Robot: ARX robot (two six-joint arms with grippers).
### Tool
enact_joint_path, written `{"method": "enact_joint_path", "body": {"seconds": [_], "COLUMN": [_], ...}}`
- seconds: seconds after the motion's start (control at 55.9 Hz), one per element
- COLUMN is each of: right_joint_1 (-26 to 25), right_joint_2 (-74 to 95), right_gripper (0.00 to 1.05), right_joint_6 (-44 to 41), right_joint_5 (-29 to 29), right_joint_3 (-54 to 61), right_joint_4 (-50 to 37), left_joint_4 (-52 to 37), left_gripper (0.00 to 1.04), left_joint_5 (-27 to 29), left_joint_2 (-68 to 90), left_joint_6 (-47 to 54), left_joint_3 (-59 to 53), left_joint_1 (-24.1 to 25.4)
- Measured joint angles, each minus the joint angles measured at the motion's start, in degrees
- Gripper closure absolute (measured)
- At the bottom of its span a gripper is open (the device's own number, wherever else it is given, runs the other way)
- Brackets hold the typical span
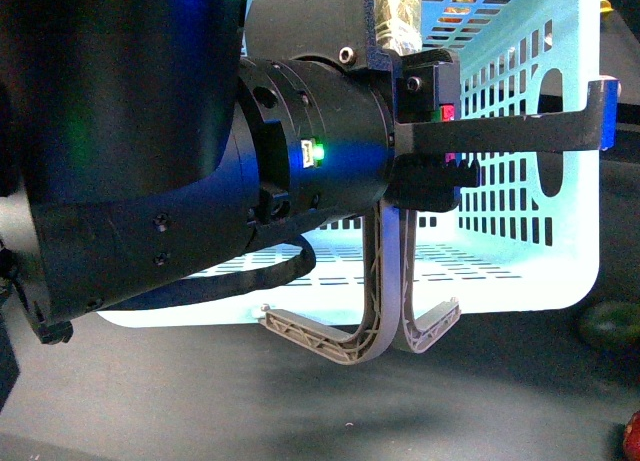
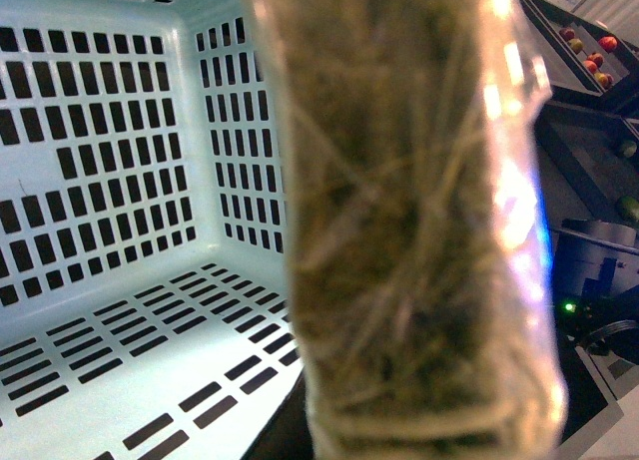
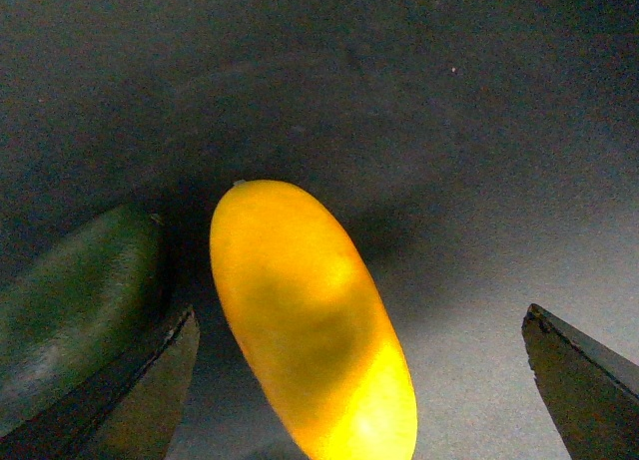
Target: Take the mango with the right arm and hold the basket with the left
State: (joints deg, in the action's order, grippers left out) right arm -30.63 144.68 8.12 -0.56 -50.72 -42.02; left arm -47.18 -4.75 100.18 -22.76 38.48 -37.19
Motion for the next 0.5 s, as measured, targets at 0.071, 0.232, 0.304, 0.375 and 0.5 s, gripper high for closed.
{"method": "enact_joint_path", "body": {"seconds": [0.071,0.232,0.304,0.375,0.5], "right_joint_1": [0.2,1.1,1.7,2.3,3.4], "right_joint_2": [1.4,3.7,4.8,5.7,6.9], "right_gripper": [0.08,0.08,0.08,0.08,0.08], "right_joint_6": [0.2,0.3,0.6,0.8,0.8], "right_joint_5": [-0.6,-1.9,-2.2,-2.4,-1.9], "right_joint_3": [-1.3,-3.8,-5.1,-6.1,-7.3], "right_joint_4": [0.3,0.7,1.2,1.4,2.2], "left_joint_4": [0.0,0.0,0.0,0.0,0.0], "left_gripper": [1.01,1.01,1.01,1.01,1.01], "left_joint_5": [0.0,0.0,0.0,0.0,0.0], "left_joint_2": [0.0,0.0,0.0,0.0,0.0], "left_joint_6": [0.0,0.0,0.0,0.0,0.0], "left_joint_3": [0.0,0.0,0.0,0.0,0.0], "left_joint_1": [0.0,0.0,0.0,0.0,0.0]}}
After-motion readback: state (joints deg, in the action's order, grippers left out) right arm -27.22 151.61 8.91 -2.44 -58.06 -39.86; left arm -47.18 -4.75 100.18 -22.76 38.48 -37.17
